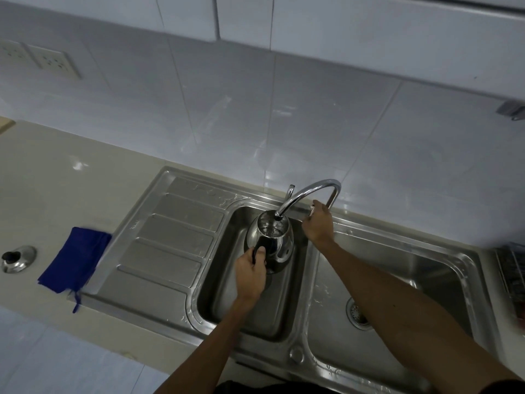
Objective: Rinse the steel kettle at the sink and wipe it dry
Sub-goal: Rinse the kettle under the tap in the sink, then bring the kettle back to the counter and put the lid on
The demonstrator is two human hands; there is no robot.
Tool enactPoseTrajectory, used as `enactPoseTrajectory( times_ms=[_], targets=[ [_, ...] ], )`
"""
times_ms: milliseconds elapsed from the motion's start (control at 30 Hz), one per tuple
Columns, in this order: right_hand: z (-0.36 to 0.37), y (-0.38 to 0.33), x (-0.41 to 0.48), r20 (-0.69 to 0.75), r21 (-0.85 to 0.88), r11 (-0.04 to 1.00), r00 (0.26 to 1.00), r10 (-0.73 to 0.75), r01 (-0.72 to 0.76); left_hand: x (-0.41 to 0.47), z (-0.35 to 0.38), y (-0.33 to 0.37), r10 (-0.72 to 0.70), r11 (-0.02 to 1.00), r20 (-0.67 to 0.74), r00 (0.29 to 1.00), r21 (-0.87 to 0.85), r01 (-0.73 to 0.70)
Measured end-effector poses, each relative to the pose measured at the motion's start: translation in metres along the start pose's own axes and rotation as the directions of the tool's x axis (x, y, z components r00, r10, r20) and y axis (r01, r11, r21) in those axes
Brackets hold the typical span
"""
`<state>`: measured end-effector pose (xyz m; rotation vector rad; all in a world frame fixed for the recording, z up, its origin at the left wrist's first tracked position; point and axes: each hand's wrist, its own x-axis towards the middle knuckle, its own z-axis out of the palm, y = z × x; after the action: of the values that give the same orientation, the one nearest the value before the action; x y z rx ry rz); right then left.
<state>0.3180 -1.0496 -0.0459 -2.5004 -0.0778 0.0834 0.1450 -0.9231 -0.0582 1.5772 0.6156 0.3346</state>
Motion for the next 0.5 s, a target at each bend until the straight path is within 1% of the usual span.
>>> enactPoseTrajectory(
  times_ms=[67,100,133,167,233,333,400,433,500],
  targets=[
    [0.003,0.005,-0.006,-0.098,-0.057,0.995,0.991,-0.091,0.085,-0.004,-0.003,-0.005,-0.013,1.000,-0.026,1.000,-0.009,0.013],
    [0.007,0.008,-0.009,-0.120,-0.080,0.990,0.985,-0.126,0.117,-0.007,-0.006,-0.008,-0.018,1.000,-0.037,0.999,-0.017,0.018],
    [0.009,0.009,-0.015,-0.092,-0.082,0.988,0.986,-0.141,0.133,-0.010,-0.009,-0.010,-0.024,1.000,-0.046,0.999,-0.020,0.023],
    [0.013,0.009,-0.020,-0.036,-0.052,0.989,0.990,-0.137,0.135,-0.013,-0.013,-0.011,-0.033,0.999,-0.051,0.998,-0.024,0.031],
    [0.019,0.003,-0.034,0.154,0.040,0.996,0.984,-0.086,0.081,-0.019,-0.022,-0.013,-0.041,0.999,-0.067,0.997,-0.021,0.039],
    [0.034,-0.007,-0.051,0.394,0.122,0.991,0.919,0.001,-0.054,-0.032,-0.043,-0.013,-0.048,0.999,-0.086,0.995,-0.003,0.048],
    [0.055,-0.010,-0.057,0.488,0.195,0.965,0.871,0.057,-0.173,-0.041,-0.059,-0.012,-0.058,0.998,-0.103,0.993,0.008,0.059],
    [0.062,-0.019,-0.063,0.526,0.258,0.936,0.848,0.071,-0.238,-0.045,-0.068,-0.012,-0.060,0.998,-0.119,0.991,0.008,0.061],
    [0.060,-0.050,-0.081,0.583,0.384,0.865,0.811,0.046,-0.325,-0.052,-0.088,-0.006,-0.065,0.998,-0.162,0.985,0.001,0.066]
  ],
)
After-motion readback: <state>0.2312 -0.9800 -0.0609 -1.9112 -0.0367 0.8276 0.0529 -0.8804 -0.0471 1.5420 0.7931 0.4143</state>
